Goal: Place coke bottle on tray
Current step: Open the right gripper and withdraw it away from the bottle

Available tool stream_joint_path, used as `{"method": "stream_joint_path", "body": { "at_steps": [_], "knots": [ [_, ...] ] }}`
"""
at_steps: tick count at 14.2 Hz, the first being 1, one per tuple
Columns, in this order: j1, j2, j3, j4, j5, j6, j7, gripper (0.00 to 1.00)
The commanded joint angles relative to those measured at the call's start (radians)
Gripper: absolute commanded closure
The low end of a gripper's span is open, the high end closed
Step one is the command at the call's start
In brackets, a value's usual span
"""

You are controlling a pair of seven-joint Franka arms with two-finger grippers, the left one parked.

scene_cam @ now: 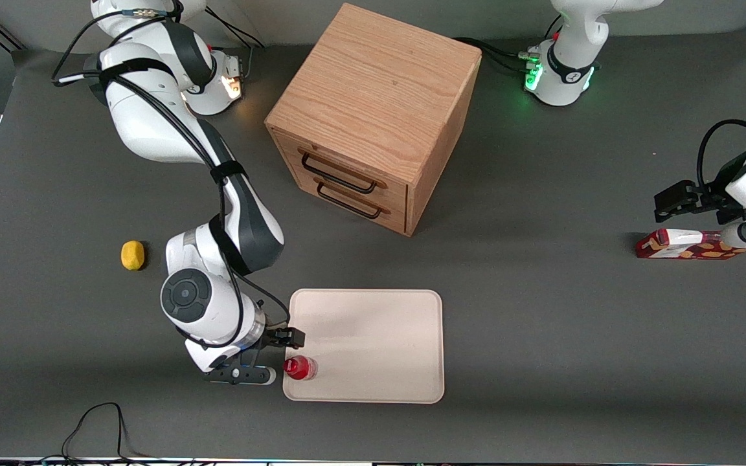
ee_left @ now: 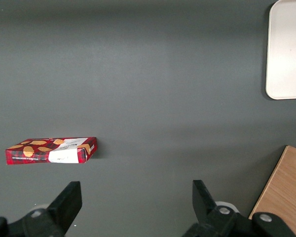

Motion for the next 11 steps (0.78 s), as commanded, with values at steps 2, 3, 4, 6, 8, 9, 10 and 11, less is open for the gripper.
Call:
{"method": "stream_joint_path", "body": {
  "at_steps": [2, 3, 4, 6, 8, 9, 10, 11],
  "knots": [
    [-0.074, -0.122, 0.008, -0.022, -0.002, -0.226, -0.022, 0.00],
    [-0.094, -0.155, 0.008, -0.041, 0.001, -0.292, -0.077, 0.00],
    [-0.111, -0.197, 0.007, -0.068, 0.003, -0.340, -0.113, 0.00],
    [-0.163, -0.320, 0.007, -0.210, 0.017, -0.348, -0.151, 0.00],
    [-0.194, -0.466, 0.001, -0.406, 0.021, -0.310, -0.195, 0.00],
    [-0.211, -0.551, -0.006, -0.521, 0.021, -0.276, -0.217, 0.00],
    [-0.214, -0.633, -0.021, -0.629, 0.021, -0.244, -0.241, 0.00],
    [-0.214, -0.717, -0.047, -0.736, 0.023, -0.203, -0.268, 0.00]
  ]
}}
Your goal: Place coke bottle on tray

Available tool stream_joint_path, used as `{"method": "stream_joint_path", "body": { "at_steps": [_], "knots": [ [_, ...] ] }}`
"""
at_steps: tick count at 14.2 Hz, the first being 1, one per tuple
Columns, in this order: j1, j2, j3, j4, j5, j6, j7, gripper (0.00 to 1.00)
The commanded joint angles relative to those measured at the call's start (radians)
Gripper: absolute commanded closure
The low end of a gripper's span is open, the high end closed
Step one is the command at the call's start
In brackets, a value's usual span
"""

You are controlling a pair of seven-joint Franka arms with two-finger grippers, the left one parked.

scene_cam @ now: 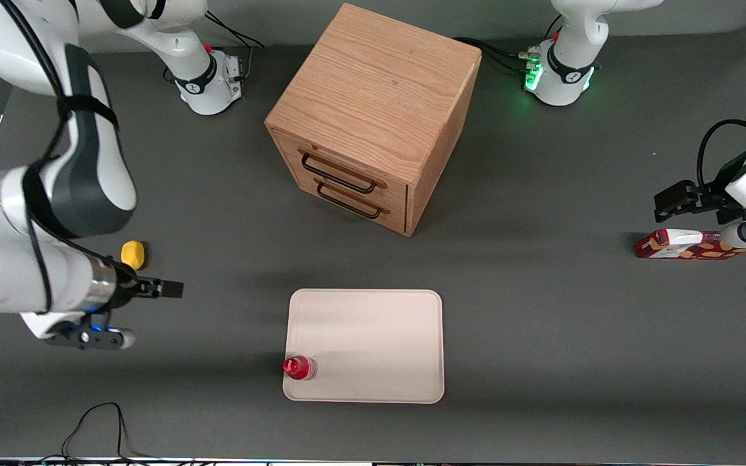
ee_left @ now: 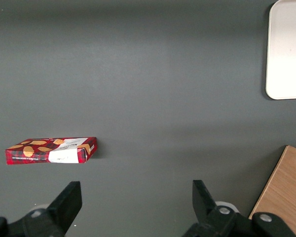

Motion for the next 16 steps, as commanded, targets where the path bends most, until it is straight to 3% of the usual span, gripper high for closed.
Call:
{"method": "stream_joint_path", "body": {
  "at_steps": [1, 3, 7, 16],
  "knots": [
    [0.003, -0.316, -0.053, -0.427, 0.014, 0.151, -0.066, 0.00],
    [0.005, -0.431, -0.071, -0.540, 0.014, 0.180, -0.069, 0.00],
    [0.005, -0.508, -0.078, -0.546, 0.013, 0.111, -0.063, 0.00],
    [-0.049, -0.488, -0.052, -0.462, -0.001, 0.094, -0.089, 0.00]
  ]
}}
